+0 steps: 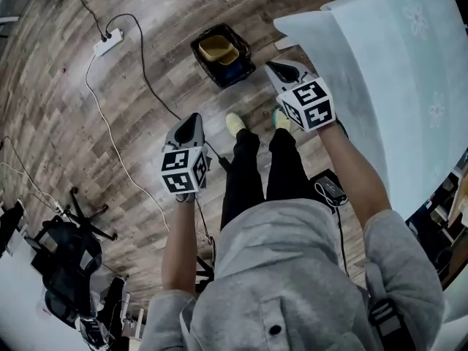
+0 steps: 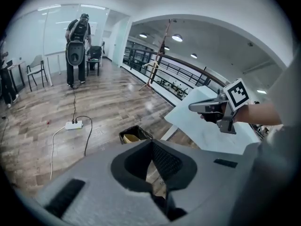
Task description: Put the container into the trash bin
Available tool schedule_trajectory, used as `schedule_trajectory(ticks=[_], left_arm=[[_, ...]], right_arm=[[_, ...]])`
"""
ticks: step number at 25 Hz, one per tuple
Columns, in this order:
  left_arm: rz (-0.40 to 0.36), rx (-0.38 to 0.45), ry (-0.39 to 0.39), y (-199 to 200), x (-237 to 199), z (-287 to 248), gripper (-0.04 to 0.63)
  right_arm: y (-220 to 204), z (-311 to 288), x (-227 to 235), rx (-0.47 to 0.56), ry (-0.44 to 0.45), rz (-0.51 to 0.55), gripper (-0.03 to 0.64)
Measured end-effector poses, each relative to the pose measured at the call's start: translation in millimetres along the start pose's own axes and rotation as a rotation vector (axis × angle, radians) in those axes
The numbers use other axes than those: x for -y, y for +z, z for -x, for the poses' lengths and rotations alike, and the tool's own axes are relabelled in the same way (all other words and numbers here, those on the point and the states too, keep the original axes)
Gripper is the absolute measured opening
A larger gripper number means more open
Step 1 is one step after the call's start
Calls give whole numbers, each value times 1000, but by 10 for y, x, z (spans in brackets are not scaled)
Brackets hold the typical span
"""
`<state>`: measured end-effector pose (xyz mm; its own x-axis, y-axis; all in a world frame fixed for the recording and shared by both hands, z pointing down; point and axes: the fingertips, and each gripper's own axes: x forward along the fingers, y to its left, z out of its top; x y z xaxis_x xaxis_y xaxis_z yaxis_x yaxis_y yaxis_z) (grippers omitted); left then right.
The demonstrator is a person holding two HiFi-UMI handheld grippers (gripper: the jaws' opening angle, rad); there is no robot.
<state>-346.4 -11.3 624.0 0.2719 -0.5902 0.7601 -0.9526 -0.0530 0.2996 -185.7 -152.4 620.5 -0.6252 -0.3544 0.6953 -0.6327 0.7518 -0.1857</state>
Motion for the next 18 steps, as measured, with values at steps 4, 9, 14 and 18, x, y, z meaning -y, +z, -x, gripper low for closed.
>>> schedule_trajectory(ticks=[4,9,14,18], left_arm=[[2,16,-44,193,162,51,20],[-86,56,-144,597,768,142,20],[-242,124,-253,990,1617,159,20],[-358,156,-361,1246,2407,118,20]], right_arm=[[286,532,124,81,-70,-4,29],[371,1512,410,166,-235,-39,29],[26,2579,711,249,-428,-108,29],[-255,3445,1008,303,-596,-169,30]])
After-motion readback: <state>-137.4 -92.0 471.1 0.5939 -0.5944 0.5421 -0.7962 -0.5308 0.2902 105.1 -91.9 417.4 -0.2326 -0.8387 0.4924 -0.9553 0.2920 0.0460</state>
